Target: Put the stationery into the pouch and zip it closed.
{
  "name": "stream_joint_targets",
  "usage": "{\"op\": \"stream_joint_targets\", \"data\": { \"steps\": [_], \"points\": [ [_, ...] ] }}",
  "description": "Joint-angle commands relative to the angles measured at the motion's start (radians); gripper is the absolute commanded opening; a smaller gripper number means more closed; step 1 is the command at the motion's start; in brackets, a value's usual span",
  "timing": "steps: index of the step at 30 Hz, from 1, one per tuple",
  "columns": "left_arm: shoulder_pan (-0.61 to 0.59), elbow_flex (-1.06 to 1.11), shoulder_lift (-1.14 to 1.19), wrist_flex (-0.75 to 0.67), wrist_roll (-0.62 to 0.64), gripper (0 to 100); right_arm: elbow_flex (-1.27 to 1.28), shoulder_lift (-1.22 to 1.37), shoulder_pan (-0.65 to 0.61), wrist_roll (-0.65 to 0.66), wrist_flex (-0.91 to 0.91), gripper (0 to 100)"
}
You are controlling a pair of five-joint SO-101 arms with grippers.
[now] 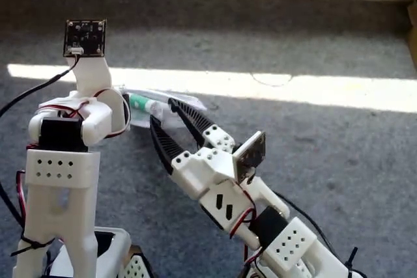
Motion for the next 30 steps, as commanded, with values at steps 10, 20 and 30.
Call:
{"op": "stream_joint_targets", "data": {
  "steps": [10,20,30],
  "points": [
    [0.016,-0.012,-0.027,-0.023,-0.008,1,-0.013,-0.054,0.042,0.012,0.030,14.8],
    [-0.018,-0.001,-0.030,-0.028,-0.008,1,-0.028,-0.056,0.176,0.008,0.193,14.8],
    [-0.137,-0.007,-0.031,-0.031,0.028,1,-0.186,-0.213,0.171,0.012,0.529,14.8]
  ]
}}
